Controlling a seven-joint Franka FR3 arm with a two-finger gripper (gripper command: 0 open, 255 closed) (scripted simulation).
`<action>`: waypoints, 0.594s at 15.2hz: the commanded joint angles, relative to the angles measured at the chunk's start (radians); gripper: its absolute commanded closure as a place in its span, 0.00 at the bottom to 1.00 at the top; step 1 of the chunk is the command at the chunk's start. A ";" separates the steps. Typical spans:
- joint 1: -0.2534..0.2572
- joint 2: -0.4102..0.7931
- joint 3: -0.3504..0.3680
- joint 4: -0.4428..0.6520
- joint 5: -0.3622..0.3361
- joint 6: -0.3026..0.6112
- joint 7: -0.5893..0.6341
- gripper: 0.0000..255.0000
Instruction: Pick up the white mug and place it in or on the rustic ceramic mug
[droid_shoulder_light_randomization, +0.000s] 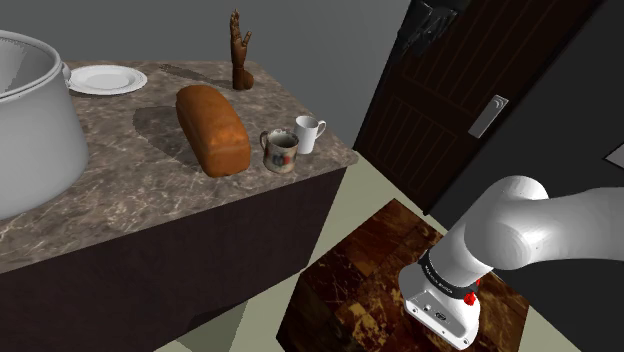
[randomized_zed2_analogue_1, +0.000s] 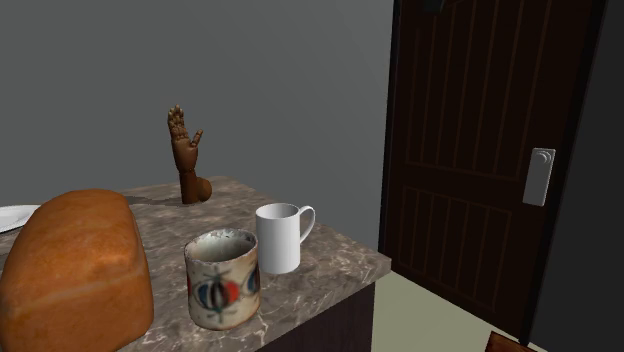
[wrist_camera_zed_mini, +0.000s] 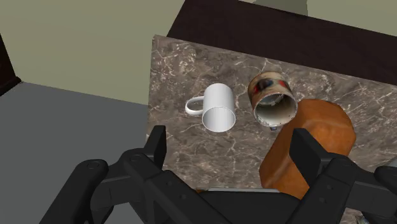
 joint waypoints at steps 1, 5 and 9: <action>0.000 0.000 0.000 0.000 0.000 0.000 0.000 0.00; -0.021 0.079 0.053 -0.051 0.012 0.116 0.112 0.00; -0.043 0.182 0.105 -0.077 0.018 0.229 0.225 0.00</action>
